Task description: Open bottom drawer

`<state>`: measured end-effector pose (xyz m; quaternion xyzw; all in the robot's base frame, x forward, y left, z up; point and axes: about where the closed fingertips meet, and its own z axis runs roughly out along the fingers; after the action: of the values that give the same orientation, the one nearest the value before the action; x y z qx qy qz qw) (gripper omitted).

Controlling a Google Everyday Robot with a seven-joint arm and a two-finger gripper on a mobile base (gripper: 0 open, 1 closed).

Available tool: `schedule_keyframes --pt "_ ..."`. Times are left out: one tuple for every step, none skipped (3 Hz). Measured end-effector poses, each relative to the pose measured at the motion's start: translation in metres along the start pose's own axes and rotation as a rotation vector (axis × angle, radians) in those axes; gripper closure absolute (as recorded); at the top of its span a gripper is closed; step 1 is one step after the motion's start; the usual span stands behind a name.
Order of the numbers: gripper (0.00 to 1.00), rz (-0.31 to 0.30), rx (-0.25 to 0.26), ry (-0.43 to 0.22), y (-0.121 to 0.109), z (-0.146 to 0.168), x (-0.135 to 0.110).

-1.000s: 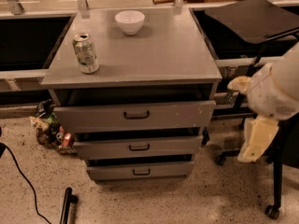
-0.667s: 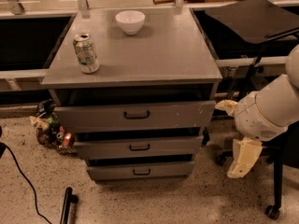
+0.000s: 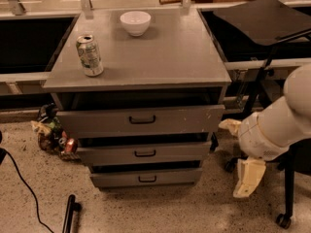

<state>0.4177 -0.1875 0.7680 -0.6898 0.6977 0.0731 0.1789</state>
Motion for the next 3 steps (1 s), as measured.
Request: schedule_keyframes --pt "0.00 -0.040 -0.059 -0.043 0.027 0.073 0.027" --pt "0.00 -0.081 -0.089 -0.132 0.051 0.149 0.048" --pt "0.00 -0.075 -0.128 -0.262 0.072 0.232 0.054"
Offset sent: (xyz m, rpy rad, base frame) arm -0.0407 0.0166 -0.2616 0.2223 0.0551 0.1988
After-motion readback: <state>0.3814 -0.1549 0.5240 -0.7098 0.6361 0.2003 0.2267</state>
